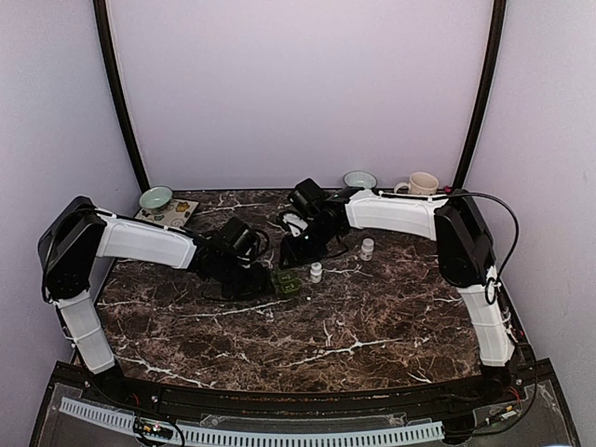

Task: Sort the pills into containers
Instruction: Pick up the pill container from the center of the board.

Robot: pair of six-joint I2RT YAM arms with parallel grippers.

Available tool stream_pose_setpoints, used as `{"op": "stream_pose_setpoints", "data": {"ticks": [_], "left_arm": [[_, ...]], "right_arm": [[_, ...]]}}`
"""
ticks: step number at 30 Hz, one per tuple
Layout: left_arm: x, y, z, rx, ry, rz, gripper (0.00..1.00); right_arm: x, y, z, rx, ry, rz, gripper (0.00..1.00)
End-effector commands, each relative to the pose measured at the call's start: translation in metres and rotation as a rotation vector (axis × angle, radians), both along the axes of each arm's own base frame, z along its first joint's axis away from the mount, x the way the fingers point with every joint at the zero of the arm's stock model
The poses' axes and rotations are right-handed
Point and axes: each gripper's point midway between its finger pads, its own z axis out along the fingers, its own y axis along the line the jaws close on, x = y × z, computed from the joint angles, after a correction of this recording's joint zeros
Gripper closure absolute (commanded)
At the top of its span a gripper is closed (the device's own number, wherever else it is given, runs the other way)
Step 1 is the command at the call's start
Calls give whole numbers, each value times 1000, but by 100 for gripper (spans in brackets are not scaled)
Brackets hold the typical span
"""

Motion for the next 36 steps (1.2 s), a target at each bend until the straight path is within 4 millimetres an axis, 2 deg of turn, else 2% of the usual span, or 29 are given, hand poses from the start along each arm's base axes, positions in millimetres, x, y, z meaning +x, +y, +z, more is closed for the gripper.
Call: {"op": "stream_pose_setpoints", "data": {"ticks": [1, 5, 8, 12, 16, 26, 36], "left_arm": [[-5, 18, -3, 13, 31, 46, 32], [1, 19, -1, -26, 24, 69, 34], [2, 13, 2, -123, 13, 77, 35], [4, -13, 14, -301, -13, 23, 34], [4, -24, 13, -346, 3, -11, 33], [5, -27, 10, -332, 5, -38, 32], [-4, -16, -2, -293, 18, -30, 32]], "right_arm": [[9, 7, 43, 60, -77, -16, 60], [10, 3, 37, 42, -71, -31, 59], [12, 2, 31, 33, -57, -36, 59], [16, 2, 27, 29, -42, -40, 59], [22, 4, 21, 18, -28, -44, 55], [25, 2, -3, -37, 9, -43, 50], [25, 10, -11, -38, 27, -26, 41]]}}
